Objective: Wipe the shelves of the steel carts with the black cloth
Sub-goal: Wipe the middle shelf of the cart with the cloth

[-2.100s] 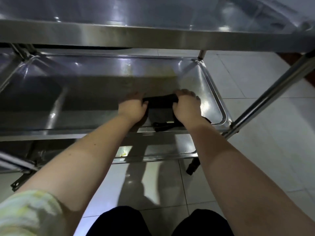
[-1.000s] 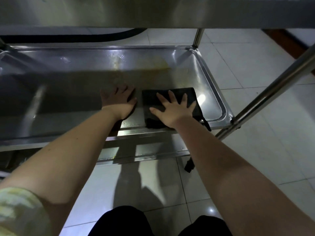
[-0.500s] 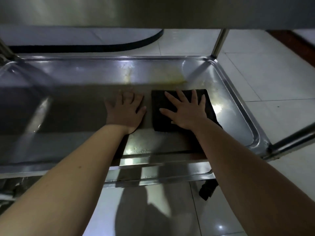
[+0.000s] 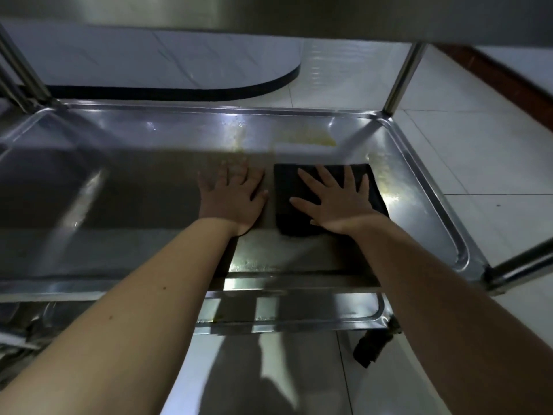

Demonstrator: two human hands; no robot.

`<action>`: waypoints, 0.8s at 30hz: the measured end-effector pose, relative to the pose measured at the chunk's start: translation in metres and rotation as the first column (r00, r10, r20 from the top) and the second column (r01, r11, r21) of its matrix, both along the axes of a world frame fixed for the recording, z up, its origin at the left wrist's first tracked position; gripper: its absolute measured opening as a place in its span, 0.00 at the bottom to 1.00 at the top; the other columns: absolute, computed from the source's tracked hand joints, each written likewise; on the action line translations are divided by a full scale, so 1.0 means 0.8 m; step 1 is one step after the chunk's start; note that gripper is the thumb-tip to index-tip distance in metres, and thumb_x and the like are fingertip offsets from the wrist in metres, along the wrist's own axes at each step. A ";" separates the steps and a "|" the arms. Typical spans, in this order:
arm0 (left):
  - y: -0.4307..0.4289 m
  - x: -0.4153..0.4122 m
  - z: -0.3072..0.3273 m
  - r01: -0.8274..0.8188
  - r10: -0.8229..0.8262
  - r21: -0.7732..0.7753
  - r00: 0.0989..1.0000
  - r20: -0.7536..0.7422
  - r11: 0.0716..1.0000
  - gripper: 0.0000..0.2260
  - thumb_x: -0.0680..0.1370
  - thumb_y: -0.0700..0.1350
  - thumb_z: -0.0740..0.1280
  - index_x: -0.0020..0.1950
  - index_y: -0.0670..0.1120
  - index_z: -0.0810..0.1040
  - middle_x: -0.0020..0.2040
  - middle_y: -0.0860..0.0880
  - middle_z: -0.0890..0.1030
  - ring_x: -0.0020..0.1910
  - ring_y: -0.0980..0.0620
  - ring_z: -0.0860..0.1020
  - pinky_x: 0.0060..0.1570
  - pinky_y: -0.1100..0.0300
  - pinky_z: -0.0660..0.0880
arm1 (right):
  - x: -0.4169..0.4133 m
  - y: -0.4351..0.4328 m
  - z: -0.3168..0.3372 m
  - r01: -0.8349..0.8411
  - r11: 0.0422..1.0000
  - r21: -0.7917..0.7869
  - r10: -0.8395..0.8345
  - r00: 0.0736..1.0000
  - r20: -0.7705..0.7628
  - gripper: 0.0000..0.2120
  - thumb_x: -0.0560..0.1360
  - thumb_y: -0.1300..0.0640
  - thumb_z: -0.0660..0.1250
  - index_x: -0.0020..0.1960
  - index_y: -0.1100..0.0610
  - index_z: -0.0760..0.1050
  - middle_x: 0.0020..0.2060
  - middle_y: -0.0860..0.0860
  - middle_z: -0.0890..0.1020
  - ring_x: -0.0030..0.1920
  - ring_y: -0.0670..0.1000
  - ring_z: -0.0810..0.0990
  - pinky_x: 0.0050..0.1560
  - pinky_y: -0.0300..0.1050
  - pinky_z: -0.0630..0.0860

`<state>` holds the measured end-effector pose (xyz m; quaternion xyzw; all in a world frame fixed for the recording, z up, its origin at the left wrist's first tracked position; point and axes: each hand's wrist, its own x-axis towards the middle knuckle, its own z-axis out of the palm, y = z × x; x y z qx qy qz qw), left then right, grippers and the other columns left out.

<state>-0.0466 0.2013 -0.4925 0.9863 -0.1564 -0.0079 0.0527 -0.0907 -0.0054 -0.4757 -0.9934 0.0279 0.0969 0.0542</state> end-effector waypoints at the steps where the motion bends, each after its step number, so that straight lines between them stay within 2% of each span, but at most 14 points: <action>1: 0.000 0.000 0.001 -0.001 0.001 0.004 1.000 0.002 1.000 0.25 0.82 0.62 0.45 0.79 0.61 0.47 0.81 0.53 0.47 0.79 0.42 0.44 0.71 0.31 0.42 | -0.028 0.002 0.001 -0.011 1.000 0.019 0.011 1.000 -0.007 0.34 0.73 0.26 0.46 0.75 0.31 0.38 0.78 0.41 0.39 0.76 0.62 0.34 0.72 0.67 0.33; 4: 0.000 -0.001 0.001 -0.003 0.003 -0.003 1.000 0.006 1.000 0.25 0.82 0.63 0.45 0.79 0.61 0.48 0.81 0.53 0.47 0.79 0.41 0.44 0.70 0.30 0.42 | -0.102 0.010 0.005 -0.064 0.998 0.003 0.064 0.998 -0.024 0.34 0.73 0.26 0.46 0.73 0.29 0.35 0.77 0.40 0.36 0.76 0.63 0.33 0.71 0.67 0.32; 7: -0.002 -0.001 0.000 0.002 -0.002 -0.012 1.000 0.018 1.000 0.26 0.81 0.63 0.46 0.79 0.61 0.50 0.81 0.52 0.48 0.79 0.41 0.45 0.70 0.30 0.42 | -0.116 0.013 0.005 -0.055 0.998 -0.006 0.054 0.998 -0.034 0.33 0.73 0.26 0.46 0.72 0.28 0.34 0.77 0.39 0.35 0.76 0.62 0.32 0.71 0.67 0.31; 10: 0.000 0.000 -0.001 0.001 -0.001 -0.012 1.000 0.017 1.000 0.25 0.82 0.62 0.46 0.79 0.60 0.50 0.81 0.52 0.48 0.79 0.42 0.45 0.71 0.30 0.42 | -0.065 0.009 0.000 0.015 1.000 0.004 -0.015 1.000 -0.005 0.32 0.73 0.26 0.47 0.73 0.27 0.37 0.78 0.39 0.39 0.76 0.62 0.34 0.71 0.68 0.32; 14: 0.001 0.001 -0.004 0.002 -0.002 -0.005 1.000 0.021 1.000 0.25 0.82 0.62 0.46 0.79 0.60 0.49 0.81 0.53 0.47 0.79 0.42 0.44 0.71 0.31 0.42 | 0.037 0.004 -0.008 0.029 0.995 -0.098 -0.027 0.999 0.026 0.34 0.75 0.29 0.49 0.76 0.33 0.39 0.79 0.45 0.40 0.76 0.67 0.37 0.70 0.72 0.36; 17: 0.001 0.004 -0.006 0.001 -0.001 -0.010 1.000 0.022 1.000 0.26 0.82 0.62 0.46 0.79 0.60 0.47 0.81 0.54 0.45 0.79 0.43 0.43 0.70 0.31 0.41 | 0.094 0.008 -0.006 0.094 0.995 -0.033 -0.092 0.994 0.062 0.34 0.75 0.28 0.48 0.77 0.35 0.40 0.79 0.46 0.42 0.76 0.68 0.39 0.70 0.73 0.36; 24: -0.001 0.003 -0.003 -0.010 0.010 -0.012 1.000 0.007 1.000 0.26 0.82 0.62 0.46 0.79 0.61 0.46 0.81 0.55 0.44 0.79 0.44 0.43 0.70 0.32 0.40 | 0.097 0.006 -0.006 0.078 0.997 -0.027 -0.076 0.994 0.080 0.34 0.75 0.27 0.46 0.77 0.35 0.42 0.79 0.46 0.44 0.76 0.66 0.39 0.71 0.72 0.37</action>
